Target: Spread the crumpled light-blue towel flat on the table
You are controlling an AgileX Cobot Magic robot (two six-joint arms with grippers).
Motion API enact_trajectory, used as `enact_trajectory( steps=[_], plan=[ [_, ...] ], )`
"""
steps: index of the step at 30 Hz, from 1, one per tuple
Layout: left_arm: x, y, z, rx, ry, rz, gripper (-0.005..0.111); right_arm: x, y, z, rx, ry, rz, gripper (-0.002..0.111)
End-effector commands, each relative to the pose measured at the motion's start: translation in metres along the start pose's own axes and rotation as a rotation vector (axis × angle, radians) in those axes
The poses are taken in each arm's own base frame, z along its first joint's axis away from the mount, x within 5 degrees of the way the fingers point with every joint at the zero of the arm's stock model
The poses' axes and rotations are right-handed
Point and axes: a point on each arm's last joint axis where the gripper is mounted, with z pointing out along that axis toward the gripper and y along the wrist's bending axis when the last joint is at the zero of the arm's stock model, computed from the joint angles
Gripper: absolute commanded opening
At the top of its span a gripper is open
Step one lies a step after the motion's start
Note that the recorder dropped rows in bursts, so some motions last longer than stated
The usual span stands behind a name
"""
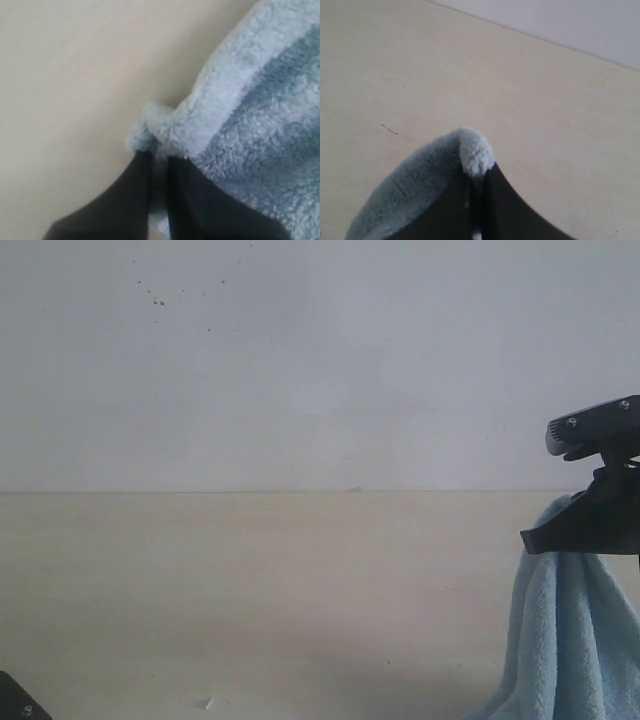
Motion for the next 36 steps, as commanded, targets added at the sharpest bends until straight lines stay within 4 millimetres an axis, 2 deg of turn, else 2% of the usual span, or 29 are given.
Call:
enact_trajectory(
  steps=[1, 4, 7, 9, 13, 18, 22, 27, 33, 36],
  plan=[
    [-0.016, 0.005, 0.009, -0.021, -0.019, 0.024, 0.004, -0.007, -0.002, -0.009, 0.004, -0.036, 0.007, 0.000],
    [-0.027, 0.018, -0.014, -0.084, -0.029, -0.028, 0.004, -0.018, -0.008, -0.031, 0.038, -0.093, 0.014, 0.000],
    [-0.022, 0.030, -0.047, -0.200, -0.143, -0.099, 0.004, -0.020, -0.019, -0.055, 0.139, -0.076, 0.005, 0.000],
    [-0.012, 0.035, -0.073, -0.260, -0.241, -0.158, 0.004, -0.021, -0.027, -0.072, 0.202, -0.069, 0.026, 0.000],
    [0.009, 0.034, -0.108, -0.278, -0.397, -0.223, 0.004, -0.026, -0.032, -0.100, 0.228, -0.124, 0.077, 0.000],
    [0.046, 0.032, -0.146, -0.338, -0.554, -0.281, 0.004, -0.026, -0.040, -0.149, 0.290, -0.174, 0.082, 0.000],
    [0.080, 0.028, -0.168, -0.378, -0.663, -0.320, 0.004, -0.020, -0.041, -0.186, 0.286, -0.210, 0.117, 0.000],
    [0.125, 0.021, -0.183, -0.430, -0.736, -0.343, 0.004, -0.008, -0.043, -0.233, 0.303, -0.281, 0.148, 0.000],
    [0.173, 0.011, -0.193, -0.476, -0.856, -0.379, 0.004, 0.021, -0.045, -0.282, 0.349, -0.287, 0.145, 0.000],
    [0.189, 0.004, -0.210, -0.463, -0.941, -0.341, 0.004, 0.042, -0.045, -0.308, 0.352, -0.299, 0.130, 0.000]
  ],
)
